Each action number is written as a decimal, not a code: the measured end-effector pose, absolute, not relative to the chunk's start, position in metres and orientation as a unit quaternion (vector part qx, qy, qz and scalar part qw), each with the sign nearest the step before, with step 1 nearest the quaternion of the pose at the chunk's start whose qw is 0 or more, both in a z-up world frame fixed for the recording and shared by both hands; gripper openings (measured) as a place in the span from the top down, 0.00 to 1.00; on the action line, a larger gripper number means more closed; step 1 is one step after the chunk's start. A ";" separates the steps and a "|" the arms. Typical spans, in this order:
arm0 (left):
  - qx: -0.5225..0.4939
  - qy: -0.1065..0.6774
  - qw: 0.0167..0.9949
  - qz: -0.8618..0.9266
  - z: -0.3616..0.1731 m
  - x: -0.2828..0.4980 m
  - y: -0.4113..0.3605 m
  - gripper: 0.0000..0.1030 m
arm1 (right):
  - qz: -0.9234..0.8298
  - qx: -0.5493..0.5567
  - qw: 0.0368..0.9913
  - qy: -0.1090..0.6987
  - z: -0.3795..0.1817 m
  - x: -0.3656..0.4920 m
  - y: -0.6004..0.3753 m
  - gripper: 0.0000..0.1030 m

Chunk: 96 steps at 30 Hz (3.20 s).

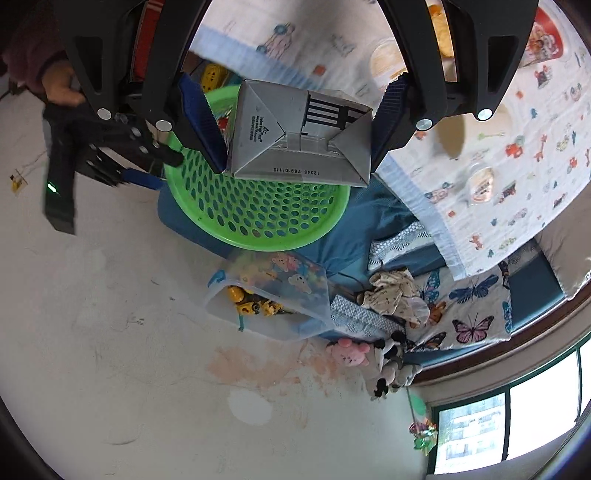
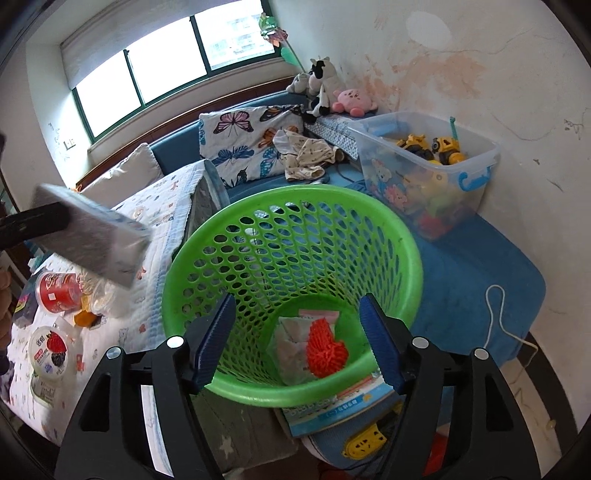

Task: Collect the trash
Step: 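Lower the milk carton into the green basket and open the left tool, then move both tools back over the table toward the yogurt tub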

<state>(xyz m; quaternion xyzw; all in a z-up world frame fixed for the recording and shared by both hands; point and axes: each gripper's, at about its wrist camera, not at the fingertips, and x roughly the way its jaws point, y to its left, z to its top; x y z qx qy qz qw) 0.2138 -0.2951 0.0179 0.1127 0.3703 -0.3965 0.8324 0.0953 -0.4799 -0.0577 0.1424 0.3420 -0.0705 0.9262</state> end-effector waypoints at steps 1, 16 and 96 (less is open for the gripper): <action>0.114 0.377 0.829 -0.396 0.014 0.217 -0.304 0.30 | -0.070 0.143 0.926 0.342 -0.058 0.094 -0.480 0.31; 0.062 0.408 0.820 -0.397 -0.014 0.221 -0.351 0.18 | -0.066 0.163 0.924 0.338 -0.066 0.070 -0.484 0.30; -0.040 0.407 0.902 -0.138 -0.055 0.099 0.059 0.12 | 0.320 0.105 0.838 0.430 -0.090 0.169 -0.169 0.06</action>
